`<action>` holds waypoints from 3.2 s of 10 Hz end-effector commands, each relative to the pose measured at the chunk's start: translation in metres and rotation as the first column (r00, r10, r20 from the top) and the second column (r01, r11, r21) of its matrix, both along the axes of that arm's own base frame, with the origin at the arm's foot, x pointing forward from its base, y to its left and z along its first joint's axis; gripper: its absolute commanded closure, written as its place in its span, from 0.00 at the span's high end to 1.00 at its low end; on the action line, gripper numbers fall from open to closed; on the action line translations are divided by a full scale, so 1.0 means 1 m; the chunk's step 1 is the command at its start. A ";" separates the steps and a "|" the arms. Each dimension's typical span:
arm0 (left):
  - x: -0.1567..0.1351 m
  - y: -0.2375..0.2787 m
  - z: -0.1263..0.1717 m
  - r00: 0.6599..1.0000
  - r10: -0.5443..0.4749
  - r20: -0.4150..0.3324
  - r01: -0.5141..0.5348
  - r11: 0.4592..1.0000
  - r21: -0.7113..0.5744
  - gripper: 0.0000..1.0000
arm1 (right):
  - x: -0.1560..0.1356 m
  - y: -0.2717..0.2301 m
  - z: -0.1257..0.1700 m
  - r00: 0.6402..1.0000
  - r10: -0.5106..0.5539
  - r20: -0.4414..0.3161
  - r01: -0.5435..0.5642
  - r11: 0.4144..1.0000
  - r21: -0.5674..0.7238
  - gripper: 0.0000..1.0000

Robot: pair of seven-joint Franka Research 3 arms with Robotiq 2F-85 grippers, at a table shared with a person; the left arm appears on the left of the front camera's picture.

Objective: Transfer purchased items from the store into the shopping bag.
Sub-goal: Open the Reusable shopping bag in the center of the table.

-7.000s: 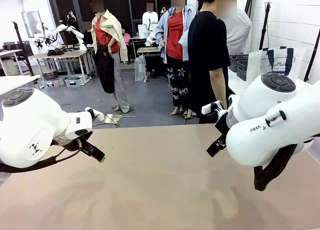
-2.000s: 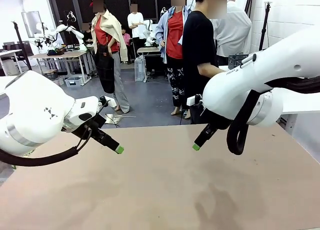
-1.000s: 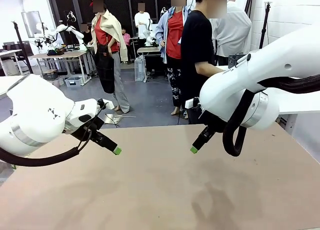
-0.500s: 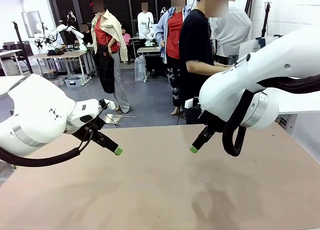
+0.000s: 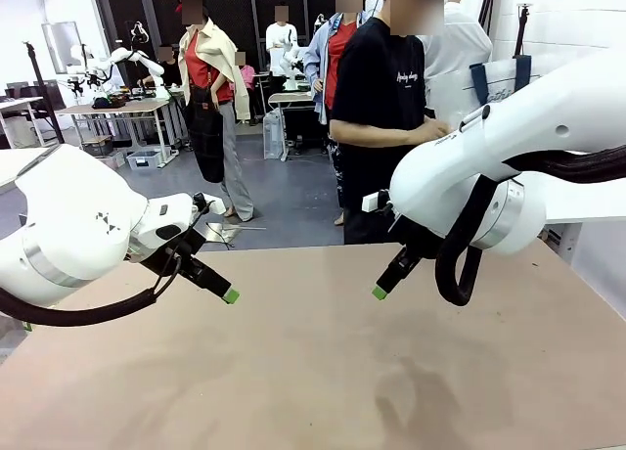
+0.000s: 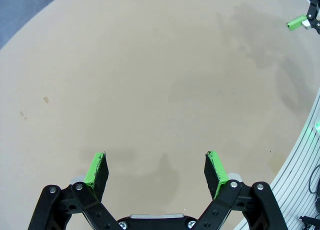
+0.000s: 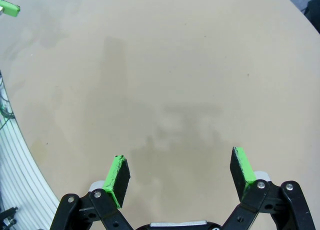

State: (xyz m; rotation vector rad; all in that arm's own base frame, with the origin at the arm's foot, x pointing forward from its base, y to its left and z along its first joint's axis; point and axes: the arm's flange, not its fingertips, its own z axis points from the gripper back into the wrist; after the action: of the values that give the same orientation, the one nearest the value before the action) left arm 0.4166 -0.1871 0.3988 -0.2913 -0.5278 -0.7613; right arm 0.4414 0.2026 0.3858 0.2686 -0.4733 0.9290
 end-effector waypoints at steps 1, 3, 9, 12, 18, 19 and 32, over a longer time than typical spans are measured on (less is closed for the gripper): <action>0.001 0.001 0.000 1.000 0.001 -0.005 -0.001 1.000 -0.014 1.00 | 0.000 0.000 -0.001 1.000 -0.001 -0.001 0.001 1.000 0.004 1.00; 0.001 0.001 0.000 1.000 0.001 -0.005 -0.001 1.000 -0.014 1.00 | 0.000 0.000 -0.001 1.000 -0.001 -0.001 0.001 1.000 0.004 1.00; 0.001 0.001 0.000 1.000 0.001 -0.005 -0.001 1.000 -0.014 1.00 | 0.000 0.000 -0.001 1.000 -0.001 -0.001 0.001 1.000 0.004 1.00; 0.001 0.001 0.000 1.000 0.001 -0.005 -0.001 1.000 -0.014 1.00 | 0.000 0.000 -0.001 1.000 -0.001 -0.001 0.001 1.000 0.004 1.00; 0.001 0.001 0.000 1.000 0.001 -0.005 -0.001 1.000 -0.014 1.00 | 0.000 0.000 -0.001 1.000 -0.001 -0.001 0.001 1.000 0.004 1.00; 0.001 0.001 0.000 1.000 0.001 -0.005 -0.001 1.000 -0.014 1.00 | 0.000 0.000 -0.001 1.000 -0.001 -0.001 0.001 1.000 0.004 1.00; 0.001 0.001 0.000 1.000 0.001 -0.005 -0.001 1.000 -0.014 1.00 | 0.000 0.000 -0.001 1.000 -0.001 -0.001 0.001 1.000 0.004 1.00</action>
State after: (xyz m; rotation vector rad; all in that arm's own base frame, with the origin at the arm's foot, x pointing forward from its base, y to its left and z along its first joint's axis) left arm 0.4165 -0.1873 0.3989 -0.2908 -0.5274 -0.7620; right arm 0.4412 0.2029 0.3858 0.2687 -0.4732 0.9298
